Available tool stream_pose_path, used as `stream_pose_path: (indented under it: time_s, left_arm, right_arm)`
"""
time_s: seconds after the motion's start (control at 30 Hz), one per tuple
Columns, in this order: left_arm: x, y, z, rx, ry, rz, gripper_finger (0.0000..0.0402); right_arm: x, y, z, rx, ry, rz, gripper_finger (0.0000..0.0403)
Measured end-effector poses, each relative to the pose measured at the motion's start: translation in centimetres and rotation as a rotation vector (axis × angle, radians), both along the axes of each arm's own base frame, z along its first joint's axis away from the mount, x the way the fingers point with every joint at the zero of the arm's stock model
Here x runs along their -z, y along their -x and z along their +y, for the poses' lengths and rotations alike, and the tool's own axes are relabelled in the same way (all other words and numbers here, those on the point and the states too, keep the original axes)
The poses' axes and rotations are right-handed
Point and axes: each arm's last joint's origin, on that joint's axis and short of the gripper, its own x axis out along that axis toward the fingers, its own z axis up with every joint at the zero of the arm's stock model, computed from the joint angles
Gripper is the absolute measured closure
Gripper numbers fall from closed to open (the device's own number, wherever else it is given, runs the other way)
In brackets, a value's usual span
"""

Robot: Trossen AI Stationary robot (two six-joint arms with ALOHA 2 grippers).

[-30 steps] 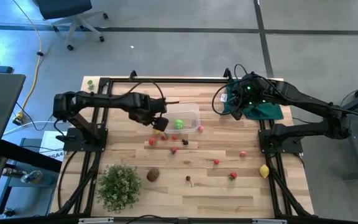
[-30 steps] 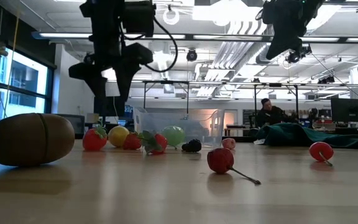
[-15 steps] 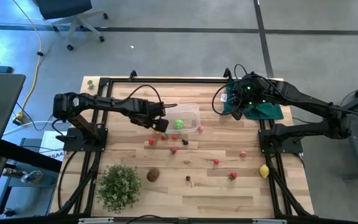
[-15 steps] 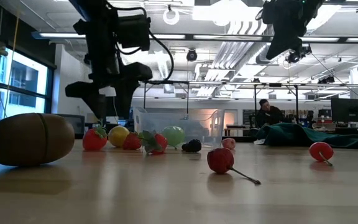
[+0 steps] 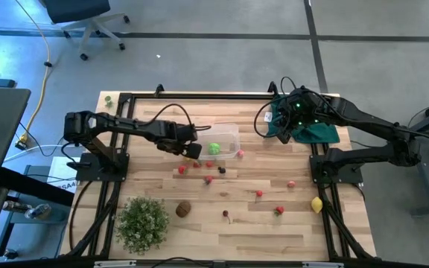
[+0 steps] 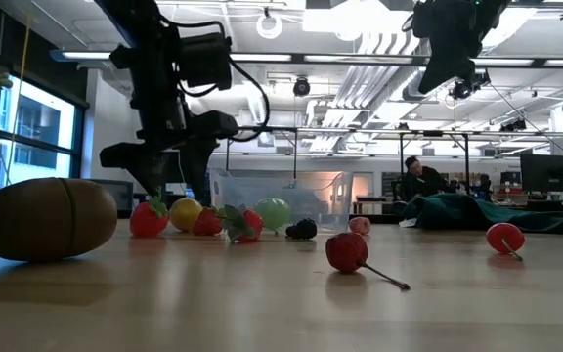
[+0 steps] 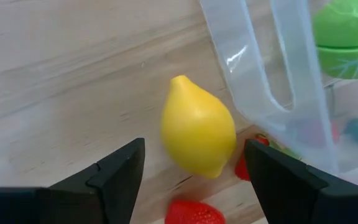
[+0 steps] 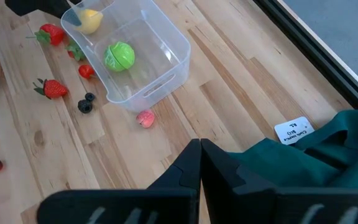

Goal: Pick and placing Produce into tupperware
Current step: Put the yellow lemon into the transparent bin

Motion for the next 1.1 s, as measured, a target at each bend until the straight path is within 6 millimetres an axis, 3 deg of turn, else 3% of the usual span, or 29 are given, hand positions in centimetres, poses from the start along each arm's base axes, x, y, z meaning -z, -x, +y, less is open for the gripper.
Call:
stream_pose_path:
  time_s: [0.37, 1.1]
  left_arm:
    - [1.2, 0.3, -0.1, -0.011, -0.023, -0.034, 0.014]
    - [2.1, 1.3, -0.1, -0.003, -0.069, 0.09, 0.014]
  right_arm:
    - [0.0, 0.0, 0.0, 0.0, 0.0, 0.0, 0.0402]
    - [0.0, 0.0, 0.0, 0.001, 0.0, 0.0, 0.0402]
